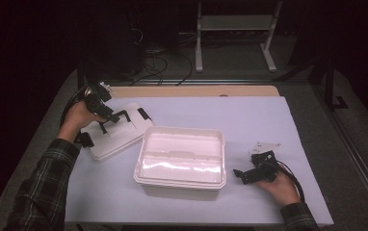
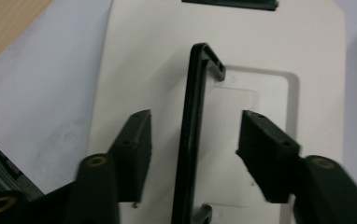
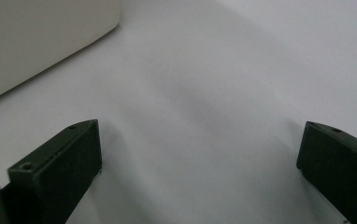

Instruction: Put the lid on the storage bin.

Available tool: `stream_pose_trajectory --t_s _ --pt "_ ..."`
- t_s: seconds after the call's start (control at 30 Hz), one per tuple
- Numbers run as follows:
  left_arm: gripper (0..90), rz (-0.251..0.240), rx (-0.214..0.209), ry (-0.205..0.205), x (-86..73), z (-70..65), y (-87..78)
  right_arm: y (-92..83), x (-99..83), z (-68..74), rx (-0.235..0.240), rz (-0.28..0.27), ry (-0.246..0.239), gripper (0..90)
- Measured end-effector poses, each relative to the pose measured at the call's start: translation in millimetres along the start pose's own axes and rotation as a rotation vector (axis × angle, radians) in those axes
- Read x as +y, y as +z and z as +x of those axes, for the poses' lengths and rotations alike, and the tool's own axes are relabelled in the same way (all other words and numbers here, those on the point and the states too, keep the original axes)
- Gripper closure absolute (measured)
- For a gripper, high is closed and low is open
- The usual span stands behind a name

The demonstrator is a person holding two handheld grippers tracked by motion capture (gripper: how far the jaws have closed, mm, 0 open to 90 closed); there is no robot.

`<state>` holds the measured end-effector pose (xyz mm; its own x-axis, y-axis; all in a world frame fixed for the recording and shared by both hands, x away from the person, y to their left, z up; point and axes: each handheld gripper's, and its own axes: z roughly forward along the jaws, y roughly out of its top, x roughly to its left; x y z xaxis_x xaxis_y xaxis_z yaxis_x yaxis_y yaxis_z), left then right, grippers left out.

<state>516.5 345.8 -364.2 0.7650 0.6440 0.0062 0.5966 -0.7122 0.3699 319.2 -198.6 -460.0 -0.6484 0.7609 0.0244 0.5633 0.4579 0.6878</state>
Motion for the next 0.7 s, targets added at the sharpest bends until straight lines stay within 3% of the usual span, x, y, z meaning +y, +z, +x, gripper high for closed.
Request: stream_pose_trajectory --t_s 0.37,0.43,0.6,0.7 --pt "71.7 0.029 -0.036 -0.003 0.7 0.8 8.5 0.1 0.0 -0.1 0.001 -0.001 0.000 0.0" --pt "79.1 0.030 -0.053 -0.017 -0.3 0.5 7.4 0.1 0.0 -0.1 0.001 -0.001 0.000 0.0" --pt "82.1 0.032 -0.081 -0.016 -0.1 -3.1 5.8 0.1 0.0 -0.1 0.001 -0.001 0.000 0.0" --pt "83.6 0.036 -0.075 -0.008 -0.1 -5.4 3.8 0.1 0.0 -0.1 0.001 -0.001 0.000 0.0"
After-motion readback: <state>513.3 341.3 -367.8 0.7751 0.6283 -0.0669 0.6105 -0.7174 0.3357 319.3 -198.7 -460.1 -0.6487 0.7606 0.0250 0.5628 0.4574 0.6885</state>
